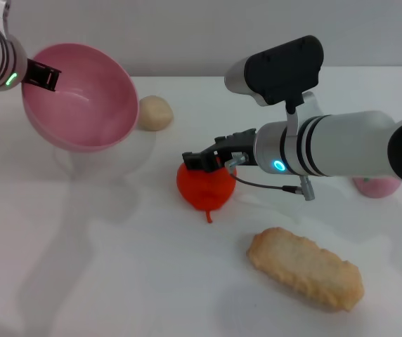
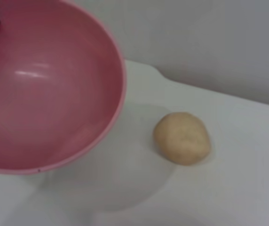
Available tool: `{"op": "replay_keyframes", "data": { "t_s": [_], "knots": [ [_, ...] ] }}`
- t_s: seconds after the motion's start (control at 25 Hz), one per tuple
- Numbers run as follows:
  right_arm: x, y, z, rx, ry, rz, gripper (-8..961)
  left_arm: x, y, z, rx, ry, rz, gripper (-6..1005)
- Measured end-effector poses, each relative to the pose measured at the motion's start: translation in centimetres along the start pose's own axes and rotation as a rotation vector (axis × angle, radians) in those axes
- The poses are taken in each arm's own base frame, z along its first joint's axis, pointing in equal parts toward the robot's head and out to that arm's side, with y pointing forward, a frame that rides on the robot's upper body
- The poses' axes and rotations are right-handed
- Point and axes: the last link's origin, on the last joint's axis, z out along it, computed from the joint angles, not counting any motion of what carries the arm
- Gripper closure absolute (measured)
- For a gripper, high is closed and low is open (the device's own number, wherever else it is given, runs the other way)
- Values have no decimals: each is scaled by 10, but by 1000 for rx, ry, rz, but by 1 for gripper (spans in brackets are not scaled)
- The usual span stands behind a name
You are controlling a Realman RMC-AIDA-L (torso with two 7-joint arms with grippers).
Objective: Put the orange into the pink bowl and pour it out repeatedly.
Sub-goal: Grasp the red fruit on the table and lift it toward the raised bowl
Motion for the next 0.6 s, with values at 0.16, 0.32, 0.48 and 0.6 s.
{"op": "replay_keyframes", "data": {
  "t_s": [0.16, 0.32, 0.48, 0.6],
  "knots": [
    [5, -5, 7, -8, 20, 16, 252, 1, 1, -1, -3, -4, 5, 955],
    [11, -10, 15, -21, 56, 40, 255, 1, 3, -2, -5, -6, 11, 955],
    [16, -13, 20, -41, 97, 55, 258, 3, 4, -2, -7, -2, 16, 955],
    [17, -8, 19, -64, 104, 23, 280, 4, 5, -3, -7, 1, 19, 955]
  ]
}}
